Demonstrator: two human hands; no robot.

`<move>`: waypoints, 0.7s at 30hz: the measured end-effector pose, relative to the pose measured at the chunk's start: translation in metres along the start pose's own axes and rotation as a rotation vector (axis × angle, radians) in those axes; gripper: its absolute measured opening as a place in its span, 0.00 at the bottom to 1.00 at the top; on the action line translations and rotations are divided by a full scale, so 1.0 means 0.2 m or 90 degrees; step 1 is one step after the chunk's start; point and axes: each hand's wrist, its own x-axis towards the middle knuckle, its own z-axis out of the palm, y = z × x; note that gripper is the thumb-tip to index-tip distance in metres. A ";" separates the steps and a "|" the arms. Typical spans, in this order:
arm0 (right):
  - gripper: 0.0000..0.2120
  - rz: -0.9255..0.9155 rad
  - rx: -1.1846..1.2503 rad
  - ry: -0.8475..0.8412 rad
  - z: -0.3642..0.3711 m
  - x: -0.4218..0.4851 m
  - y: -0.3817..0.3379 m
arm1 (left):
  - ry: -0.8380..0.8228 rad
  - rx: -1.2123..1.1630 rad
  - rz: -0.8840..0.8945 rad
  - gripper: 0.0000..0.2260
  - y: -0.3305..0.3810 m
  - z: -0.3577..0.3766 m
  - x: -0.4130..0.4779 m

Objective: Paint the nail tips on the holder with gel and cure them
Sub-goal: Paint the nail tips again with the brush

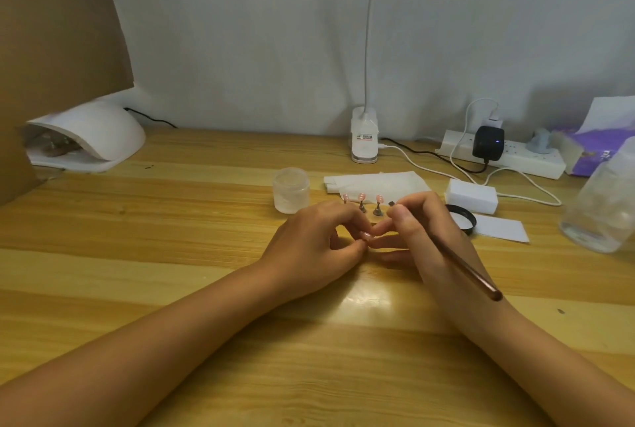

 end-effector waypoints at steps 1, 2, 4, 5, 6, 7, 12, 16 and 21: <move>0.15 0.006 -0.001 0.001 0.00 0.00 0.00 | -0.005 -0.002 -0.004 0.07 0.00 0.00 0.00; 0.15 0.009 -0.002 0.003 0.00 0.00 0.00 | -0.011 -0.004 -0.007 0.07 0.00 0.00 0.00; 0.18 0.017 0.000 0.013 -0.01 0.01 0.00 | -0.025 -0.008 -0.009 0.07 0.00 0.00 0.00; 0.18 0.022 0.006 0.021 -0.01 0.01 0.00 | -0.032 -0.008 -0.008 0.08 0.01 0.00 0.00; 0.18 0.031 0.019 0.033 -0.01 0.01 -0.01 | -0.039 -0.005 -0.006 0.08 0.01 0.00 0.00; 0.16 0.043 0.036 0.046 -0.01 0.02 -0.02 | -0.046 -0.001 -0.006 0.07 0.01 -0.01 0.00; 0.07 0.056 0.077 0.084 -0.03 0.01 -0.03 | -0.059 0.011 -0.024 0.09 0.01 -0.01 0.00; 0.08 0.109 0.176 0.085 -0.06 0.01 -0.03 | -0.051 0.035 -0.041 0.07 0.02 -0.01 0.00; 0.15 0.148 0.180 0.071 -0.06 0.02 -0.03 | -0.025 0.021 -0.050 0.03 0.01 -0.01 0.00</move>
